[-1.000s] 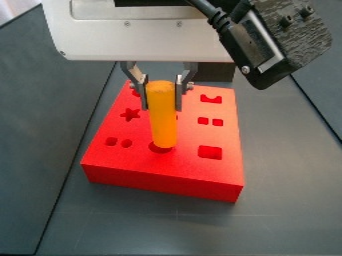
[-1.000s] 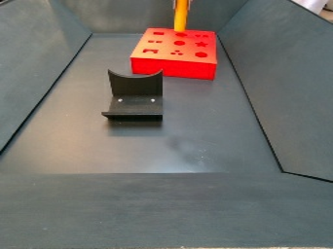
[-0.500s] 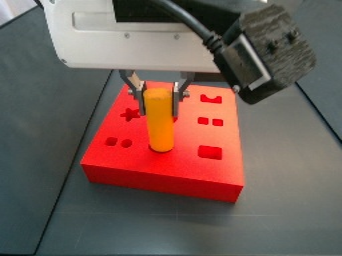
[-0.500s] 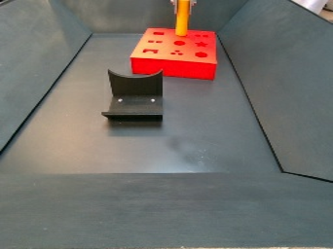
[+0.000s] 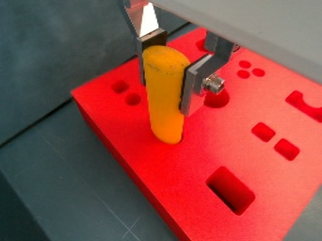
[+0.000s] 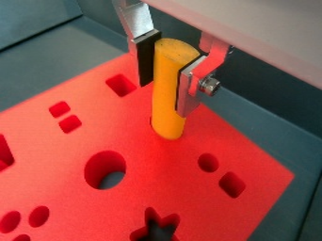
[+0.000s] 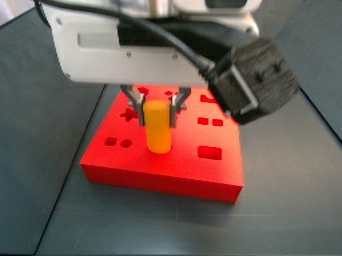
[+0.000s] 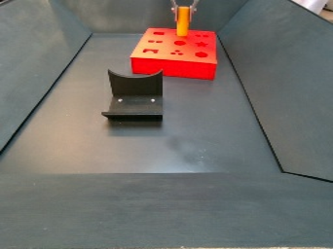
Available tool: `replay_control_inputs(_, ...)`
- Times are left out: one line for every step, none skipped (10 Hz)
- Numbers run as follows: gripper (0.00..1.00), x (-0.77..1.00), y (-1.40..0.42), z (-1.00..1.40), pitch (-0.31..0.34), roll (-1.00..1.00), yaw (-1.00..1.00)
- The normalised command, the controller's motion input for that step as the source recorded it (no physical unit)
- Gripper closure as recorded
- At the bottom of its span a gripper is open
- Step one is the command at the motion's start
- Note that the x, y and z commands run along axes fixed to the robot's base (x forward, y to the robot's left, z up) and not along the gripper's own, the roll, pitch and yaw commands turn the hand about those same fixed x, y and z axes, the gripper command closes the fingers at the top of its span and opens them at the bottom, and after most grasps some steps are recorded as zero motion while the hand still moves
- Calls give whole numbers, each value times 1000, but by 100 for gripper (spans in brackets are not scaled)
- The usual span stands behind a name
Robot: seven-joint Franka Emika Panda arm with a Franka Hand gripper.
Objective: Pick up the oval object. Move up. Place the oval object on the fixture. Regrasp the oval object. Move to above the board. Insert the oval object.
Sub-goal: Insert the oval object.
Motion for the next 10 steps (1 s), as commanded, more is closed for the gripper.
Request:
replay_control_inputs(100,120,3,-1000,-34,131,17)
replay_control_inputs(100,89,0,-1000,-41,111,89)
replay_control_inputs(100,83,0,-1000,-44,106,171)
replay_control_inputs(100,31,0,-1000,-66,60,646)
replay_control_inputs(100,14,66,-800,0,-101,1000)
replay_control_inputs(100,6,69,-789,0,-90,1000)
replay_control_inputs(100,0,57,-774,-67,-77,1000)
replay_control_inputs(100,0,-129,-143,-19,63,66)
replay_control_inputs(100,0,0,0,0,10,0)
replay_control_inputs(100,0,0,0,0,0,0)
